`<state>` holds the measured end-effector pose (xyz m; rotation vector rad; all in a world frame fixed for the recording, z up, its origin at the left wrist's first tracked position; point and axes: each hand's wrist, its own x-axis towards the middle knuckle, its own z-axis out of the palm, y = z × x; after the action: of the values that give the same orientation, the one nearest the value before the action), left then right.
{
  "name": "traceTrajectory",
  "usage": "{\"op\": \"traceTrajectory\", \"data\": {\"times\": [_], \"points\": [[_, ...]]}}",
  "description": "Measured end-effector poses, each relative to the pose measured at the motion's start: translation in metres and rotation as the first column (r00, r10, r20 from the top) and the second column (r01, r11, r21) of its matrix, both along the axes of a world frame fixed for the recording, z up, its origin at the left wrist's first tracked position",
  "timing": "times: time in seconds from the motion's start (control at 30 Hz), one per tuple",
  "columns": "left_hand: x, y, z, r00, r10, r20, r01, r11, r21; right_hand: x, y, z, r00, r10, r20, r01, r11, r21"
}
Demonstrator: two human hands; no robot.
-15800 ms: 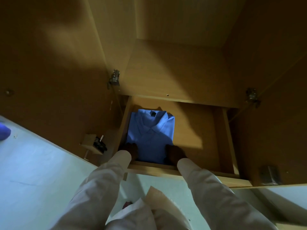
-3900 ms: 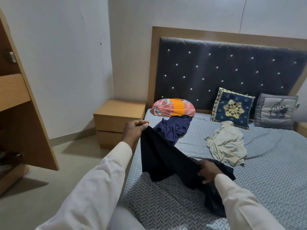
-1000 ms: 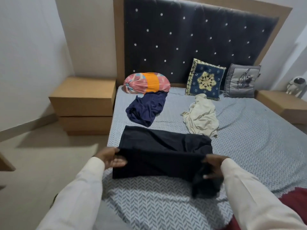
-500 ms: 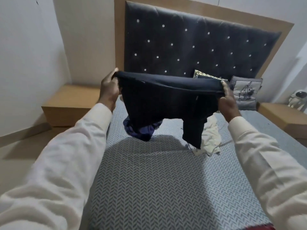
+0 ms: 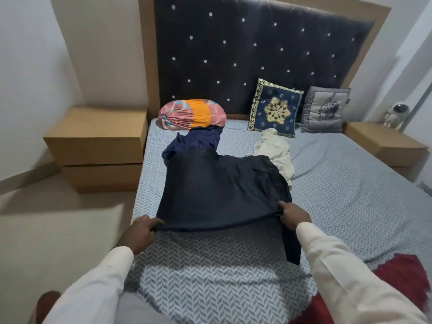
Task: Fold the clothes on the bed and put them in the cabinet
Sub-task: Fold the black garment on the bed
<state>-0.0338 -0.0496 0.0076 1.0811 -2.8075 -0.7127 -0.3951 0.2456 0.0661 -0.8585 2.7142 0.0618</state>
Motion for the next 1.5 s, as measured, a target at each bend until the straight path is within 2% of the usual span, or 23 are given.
{"op": "traceTrajectory", "data": {"times": [0.2, 0.47, 0.67, 0.8, 0.9, 0.93, 0.97, 1.0, 1.07, 1.1, 1.13, 1.17, 1.2, 1.23, 1.27, 1.3, 1.4, 1.5], "points": [[0.027, 0.041, -0.001, 0.955, -0.141, 0.263, 0.158, 0.986, -0.045, 0.043, 0.053, -0.030, 0.996, 0.050, -0.077, -0.051, 0.999, -0.017], [0.044, 0.079, 0.000, 0.848, -0.195, 0.492, 0.229, 0.973, -0.008, 0.074, 0.094, -0.026, 0.972, 0.096, -0.216, -0.072, 0.991, 0.115], [0.049, 0.110, 0.013, 0.717, -0.196, 0.669, 0.238, 0.971, 0.029, 0.092, 0.109, -0.018, 0.981, 0.044, -0.191, 0.008, 0.965, 0.263], [0.059, 0.129, 0.010, 0.678, -0.213, 0.703, 0.246, 0.968, 0.056, 0.105, 0.118, -0.021, 0.990, 0.030, -0.134, 0.021, 0.934, 0.357], [0.065, 0.136, 0.011, 0.668, -0.223, 0.710, 0.218, 0.971, 0.100, 0.106, 0.122, -0.027, 0.996, 0.080, 0.035, -0.086, 0.856, 0.509], [0.065, 0.135, 0.013, 0.656, -0.229, 0.719, 0.216, 0.970, 0.112, 0.106, 0.122, -0.028, 0.987, 0.089, 0.131, -0.147, 0.821, 0.552], [0.064, 0.135, 0.013, 0.642, -0.241, 0.728, 0.207, 0.969, 0.138, 0.108, 0.125, -0.028, 0.964, 0.051, 0.259, -0.188, 0.823, 0.536], [0.062, 0.132, 0.011, 0.660, -0.239, 0.712, 0.151, 0.971, 0.187, 0.110, 0.126, -0.028, 0.905, -0.009, 0.425, -0.213, 0.855, 0.472], [0.053, 0.127, 0.005, 0.751, -0.195, 0.631, 0.021, 0.962, 0.272, 0.119, 0.133, -0.027, 0.661, -0.177, 0.729, -0.160, 0.916, 0.367], [0.048, 0.123, 0.002, 0.814, -0.188, 0.550, 0.031, 0.959, 0.282, 0.121, 0.137, -0.028, 0.593, -0.221, 0.774, -0.078, 0.941, 0.329], [0.041, 0.121, -0.001, 0.863, -0.202, 0.464, 0.088, 0.963, 0.256, 0.118, 0.143, -0.030, 0.604, -0.231, 0.762, 0.027, 0.962, 0.271], [0.034, 0.121, -0.006, 0.893, -0.219, 0.394, 0.146, 0.968, 0.206, 0.113, 0.148, -0.034, 0.710, -0.214, 0.671, 0.115, 0.975, 0.189], [0.028, 0.123, -0.009, 0.907, -0.232, 0.351, 0.187, 0.970, 0.156, 0.107, 0.151, -0.041, 0.842, -0.209, 0.497, 0.188, 0.978, 0.091], [0.024, 0.126, -0.013, 0.919, -0.241, 0.311, 0.211, 0.969, 0.126, 0.101, 0.156, -0.048, 0.926, -0.219, 0.306, 0.229, 0.973, 0.004], [0.019, 0.130, -0.017, 0.925, -0.247, 0.290, 0.224, 0.968, 0.112, 0.098, 0.159, -0.055, 0.948, -0.261, 0.181, 0.275, 0.960, -0.055], [0.014, 0.135, -0.020, 0.921, -0.257, 0.294, 0.241, 0.966, 0.090, 0.097, 0.163, -0.063, 0.942, -0.302, 0.144, 0.315, 0.947, -0.070], [0.009, 0.142, -0.029, 0.872, -0.271, 0.407, 0.283, 0.959, 0.032, 0.106, 0.165, -0.080, 0.913, -0.349, 0.210, 0.354, 0.935, 0.017], [0.009, 0.141, -0.036, 0.856, -0.242, 0.456, 0.275, 0.961, -0.007, 0.107, 0.160, -0.086, 0.916, -0.327, 0.233, 0.359, 0.927, -0.108]]}}
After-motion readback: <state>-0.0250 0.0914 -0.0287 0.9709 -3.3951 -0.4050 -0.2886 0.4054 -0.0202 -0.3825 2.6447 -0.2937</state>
